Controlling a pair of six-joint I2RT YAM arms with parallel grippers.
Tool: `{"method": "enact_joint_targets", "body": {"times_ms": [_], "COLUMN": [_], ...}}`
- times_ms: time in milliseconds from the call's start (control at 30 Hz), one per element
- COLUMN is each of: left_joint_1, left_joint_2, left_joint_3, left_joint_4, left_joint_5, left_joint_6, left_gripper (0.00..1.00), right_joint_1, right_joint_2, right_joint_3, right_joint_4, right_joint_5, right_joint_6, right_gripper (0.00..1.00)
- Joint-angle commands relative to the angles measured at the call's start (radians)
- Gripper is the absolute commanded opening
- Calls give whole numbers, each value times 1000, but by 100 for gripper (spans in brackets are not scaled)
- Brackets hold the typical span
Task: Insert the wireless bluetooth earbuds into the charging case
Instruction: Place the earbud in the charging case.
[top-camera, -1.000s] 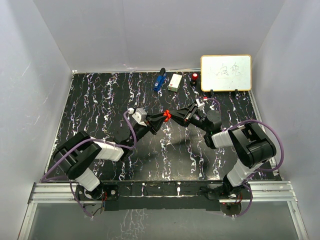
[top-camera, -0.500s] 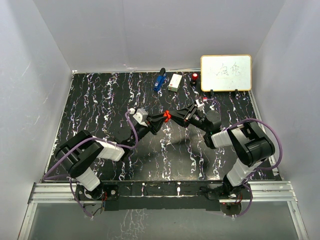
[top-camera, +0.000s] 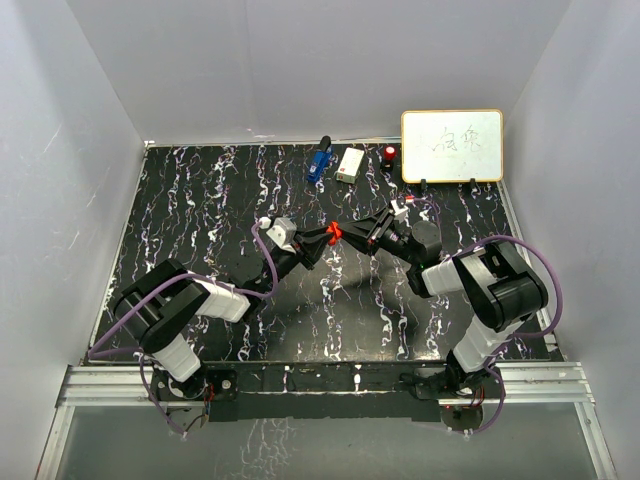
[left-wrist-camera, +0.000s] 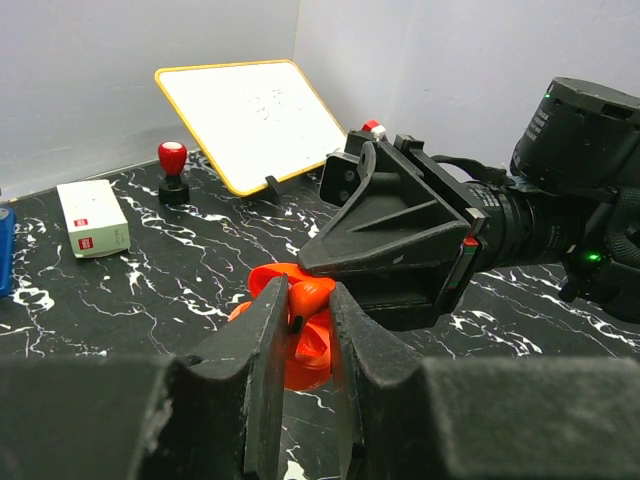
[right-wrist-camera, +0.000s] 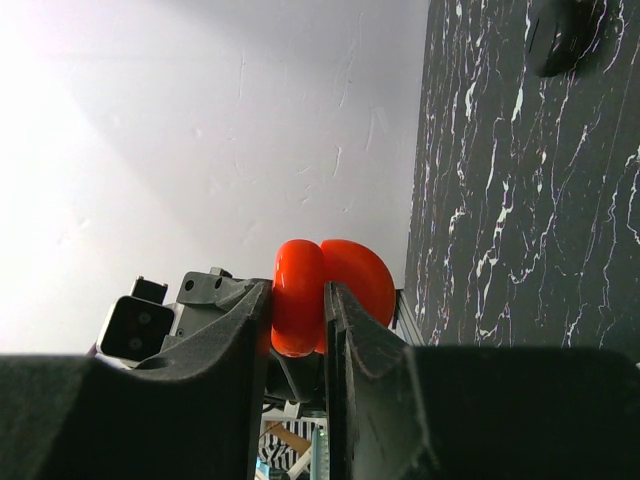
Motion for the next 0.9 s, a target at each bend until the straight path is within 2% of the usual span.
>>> {"method": "enact_joint_targets", "body": {"times_ms": [0, 867], "left_joint_1": [-3, -3], "left_joint_2": [0, -13], "left_joint_3": [2, 9], "left_joint_4": [143, 200], "left_joint_5": [-11, 1], "left_joint_6": [17, 3], "left_gripper": [0, 0], "right_joint_1": [-5, -4], "right_joint_2": [-2, 6], "right_joint_3": [-6, -9], "right_joint_4": [98, 113], "right_joint_5": [1, 1], "right_joint_6": [15, 24], "right_gripper": [2, 2]}}
